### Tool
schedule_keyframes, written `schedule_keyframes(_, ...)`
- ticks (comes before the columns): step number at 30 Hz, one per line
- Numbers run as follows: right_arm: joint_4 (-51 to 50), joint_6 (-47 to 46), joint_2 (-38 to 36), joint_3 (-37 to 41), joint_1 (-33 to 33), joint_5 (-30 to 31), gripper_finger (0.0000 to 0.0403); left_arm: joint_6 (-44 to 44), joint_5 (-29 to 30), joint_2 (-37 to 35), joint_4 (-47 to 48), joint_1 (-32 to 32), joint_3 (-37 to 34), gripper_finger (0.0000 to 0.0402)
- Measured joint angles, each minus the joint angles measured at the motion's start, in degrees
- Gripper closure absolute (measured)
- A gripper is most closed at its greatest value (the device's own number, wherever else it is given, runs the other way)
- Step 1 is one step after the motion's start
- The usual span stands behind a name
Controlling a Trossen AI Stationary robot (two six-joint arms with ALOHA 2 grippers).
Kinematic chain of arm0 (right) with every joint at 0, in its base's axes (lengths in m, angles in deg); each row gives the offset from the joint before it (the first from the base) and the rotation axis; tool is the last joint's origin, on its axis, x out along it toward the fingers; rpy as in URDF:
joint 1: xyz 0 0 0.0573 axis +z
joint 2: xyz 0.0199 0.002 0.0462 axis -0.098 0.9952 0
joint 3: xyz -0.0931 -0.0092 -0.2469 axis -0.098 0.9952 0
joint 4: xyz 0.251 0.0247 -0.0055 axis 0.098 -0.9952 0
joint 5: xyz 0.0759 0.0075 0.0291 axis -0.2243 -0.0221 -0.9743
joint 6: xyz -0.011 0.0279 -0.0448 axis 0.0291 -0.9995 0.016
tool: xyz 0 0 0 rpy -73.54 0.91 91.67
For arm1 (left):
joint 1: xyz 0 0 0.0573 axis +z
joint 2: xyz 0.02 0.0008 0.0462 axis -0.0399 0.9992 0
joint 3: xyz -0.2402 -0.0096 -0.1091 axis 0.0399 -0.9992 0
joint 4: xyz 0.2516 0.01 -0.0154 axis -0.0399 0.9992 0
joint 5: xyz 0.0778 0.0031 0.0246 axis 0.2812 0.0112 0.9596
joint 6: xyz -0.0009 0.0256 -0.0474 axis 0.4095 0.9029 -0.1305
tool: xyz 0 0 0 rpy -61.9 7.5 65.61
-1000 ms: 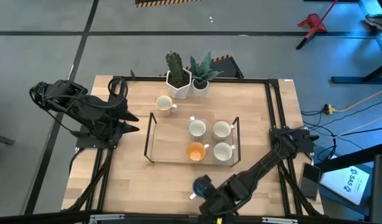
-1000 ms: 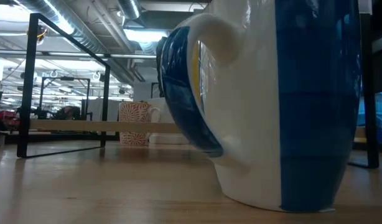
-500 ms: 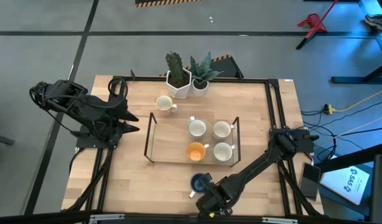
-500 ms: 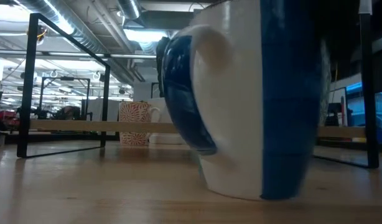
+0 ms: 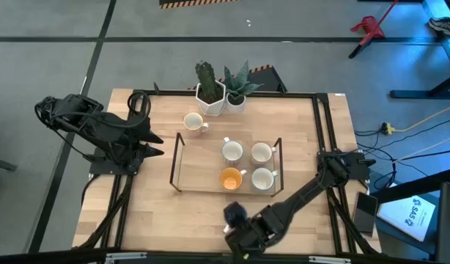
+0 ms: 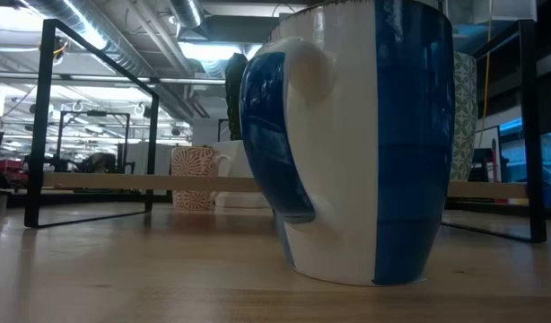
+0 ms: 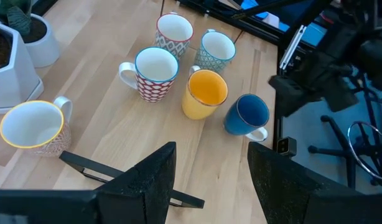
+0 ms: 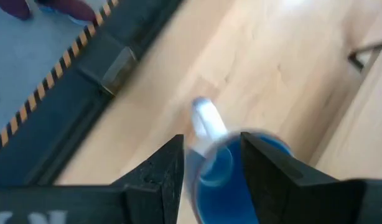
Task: Place coffee mugs
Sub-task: Put the blue mug on the shelf
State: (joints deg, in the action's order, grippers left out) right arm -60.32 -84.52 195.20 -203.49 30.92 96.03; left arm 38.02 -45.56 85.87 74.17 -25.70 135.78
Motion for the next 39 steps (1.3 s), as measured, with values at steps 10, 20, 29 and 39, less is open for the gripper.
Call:
schedule_keyframes(10,-4.65,-0.06,1.51,2.29,-1.73,-6.94,0.026,0.02,0.04,-0.02,0.26,0.0,0.0,0.0208)
schedule_keyframes(20,-3.39,-1.56,1.57,8.6,-2.24,-6.26,0.0312,0.0,0.09,-0.02,0.42,0.0,0.0,0.0208)
schedule_keyframes(29,-0.12,-0.1,1.7,6.93,-2.11,-12.71,0.0397,-0.04,0.26,-0.02,0.42,0.0,0.0,0.0208)
schedule_keyframes(39,1.78,10.36,1.7,-12.49,-5.76,-7.89,0.04,-0.29,0.28,-0.02,0.42,0.0,0.0,0.0208)
